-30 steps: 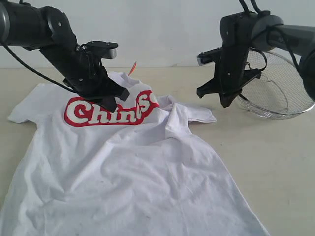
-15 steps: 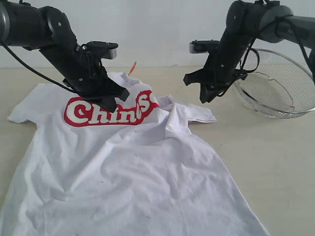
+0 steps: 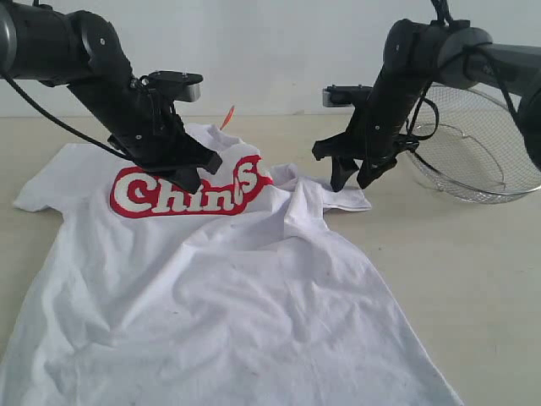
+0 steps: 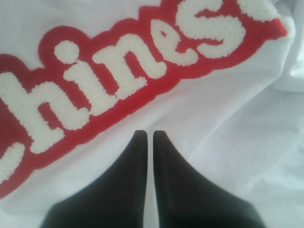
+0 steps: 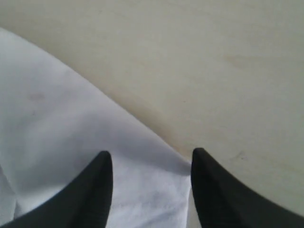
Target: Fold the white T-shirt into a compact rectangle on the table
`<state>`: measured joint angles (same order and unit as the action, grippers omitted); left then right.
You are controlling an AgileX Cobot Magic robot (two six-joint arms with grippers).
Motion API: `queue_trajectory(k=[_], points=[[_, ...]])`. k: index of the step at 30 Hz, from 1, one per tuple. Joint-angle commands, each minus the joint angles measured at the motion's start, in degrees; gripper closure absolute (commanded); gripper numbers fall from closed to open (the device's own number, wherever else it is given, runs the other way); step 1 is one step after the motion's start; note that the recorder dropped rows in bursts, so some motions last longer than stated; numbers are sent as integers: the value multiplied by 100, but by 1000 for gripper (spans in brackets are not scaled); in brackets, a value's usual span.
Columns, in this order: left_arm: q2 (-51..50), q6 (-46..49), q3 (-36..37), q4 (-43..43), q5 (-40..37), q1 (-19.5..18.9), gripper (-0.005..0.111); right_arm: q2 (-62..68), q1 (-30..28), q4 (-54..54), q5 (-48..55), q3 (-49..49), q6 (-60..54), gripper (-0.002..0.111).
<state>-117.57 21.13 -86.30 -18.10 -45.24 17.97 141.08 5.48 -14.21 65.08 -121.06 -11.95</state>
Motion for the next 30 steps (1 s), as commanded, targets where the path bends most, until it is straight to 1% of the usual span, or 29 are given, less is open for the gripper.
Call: queue_trajectory(k=[1,14,16,17,19,22,24,30], points=[[12,26,-41,-70,-1,25,102,-36,-15,-6,-35,-15,-47,63],[12,26,-41,-70,-1,25,102,143,-15,-6,71,-3,-47,63],[12,26,-41,-70,-1,25,102,155,-15,-6,71,-3,-47,64],[12,26,-41,-70,-1,25,102,155,-15,-6,71,-3,-47,66],[12,26,-41,-70,-1,25,102,155,-15,-6,71,-3,-56,74],[12,26,-41,-70,-1,25,102,155,-15,-6,71,-3,-148,92],[12,26,-41,-70,-1,25,102,155,-15,-6,28,-3,-236,108],[269,26,-41,125,86,25,102,-33,-15,-59,-30,-115,-250,108]])
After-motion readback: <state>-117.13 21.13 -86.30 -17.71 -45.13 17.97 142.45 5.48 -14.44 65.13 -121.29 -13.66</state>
